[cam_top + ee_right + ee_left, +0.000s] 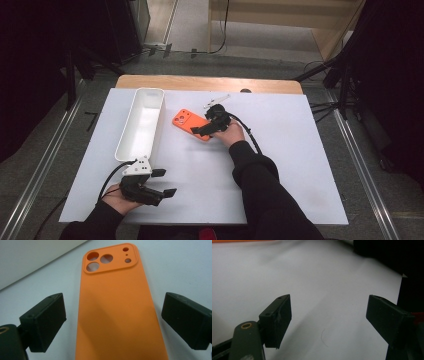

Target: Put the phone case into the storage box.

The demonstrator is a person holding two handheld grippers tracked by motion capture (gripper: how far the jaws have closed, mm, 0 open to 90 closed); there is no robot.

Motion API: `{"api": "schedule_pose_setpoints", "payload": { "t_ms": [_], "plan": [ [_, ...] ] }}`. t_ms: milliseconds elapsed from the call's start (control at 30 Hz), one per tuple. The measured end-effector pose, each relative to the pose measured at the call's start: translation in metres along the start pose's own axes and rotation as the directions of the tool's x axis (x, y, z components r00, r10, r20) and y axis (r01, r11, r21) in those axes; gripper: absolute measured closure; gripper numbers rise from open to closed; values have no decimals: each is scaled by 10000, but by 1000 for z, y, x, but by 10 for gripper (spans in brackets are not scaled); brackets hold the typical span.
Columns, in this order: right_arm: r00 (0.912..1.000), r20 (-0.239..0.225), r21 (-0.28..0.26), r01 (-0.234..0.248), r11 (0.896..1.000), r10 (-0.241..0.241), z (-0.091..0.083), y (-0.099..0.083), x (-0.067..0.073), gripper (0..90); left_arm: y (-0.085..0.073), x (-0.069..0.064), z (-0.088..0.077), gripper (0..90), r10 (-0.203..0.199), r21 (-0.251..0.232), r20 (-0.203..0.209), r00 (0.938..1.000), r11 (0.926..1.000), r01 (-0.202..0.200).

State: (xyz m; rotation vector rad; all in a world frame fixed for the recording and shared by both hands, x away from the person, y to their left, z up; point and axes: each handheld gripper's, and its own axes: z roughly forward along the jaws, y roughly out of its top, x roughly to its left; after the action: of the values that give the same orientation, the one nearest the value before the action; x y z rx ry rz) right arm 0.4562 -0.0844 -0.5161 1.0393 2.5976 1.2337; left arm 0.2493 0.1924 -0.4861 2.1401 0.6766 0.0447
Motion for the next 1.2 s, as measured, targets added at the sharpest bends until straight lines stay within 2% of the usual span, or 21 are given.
{"api": "schedule_pose_setpoints", "payload": {
  "t_ms": [200,500,700,900,1067,1200],
  "plan": [
    [9999,30,152,117,9998,-118,4,-3,0,44,0,-1,0,209,13,-3,-6,10000,10000,-13],
    [9996,122,24,237,9997,-237,7,-4,2,44,0,-1,0,209,28,19,-5,10000,10000,-28],
    [9972,507,178,546,9983,-554,8,-4,7,45,0,-1,0,209,33,14,2,10000,10000,-33],
    [9956,637,257,671,9974,-687,9,-4,9,45,0,-1,1,209,46,39,-10,10000,10000,-46],
    [9890,1038,434,1013,9939,-1054,11,-4,14,45,0,-1,0,209,46,43,-21,10000,10000,-46],
    [9861,1168,521,1124,9923,-1179,12,-3,16,49,0,-1,0,209,48,45,-17,10000,10000,-48]
  ]
}}
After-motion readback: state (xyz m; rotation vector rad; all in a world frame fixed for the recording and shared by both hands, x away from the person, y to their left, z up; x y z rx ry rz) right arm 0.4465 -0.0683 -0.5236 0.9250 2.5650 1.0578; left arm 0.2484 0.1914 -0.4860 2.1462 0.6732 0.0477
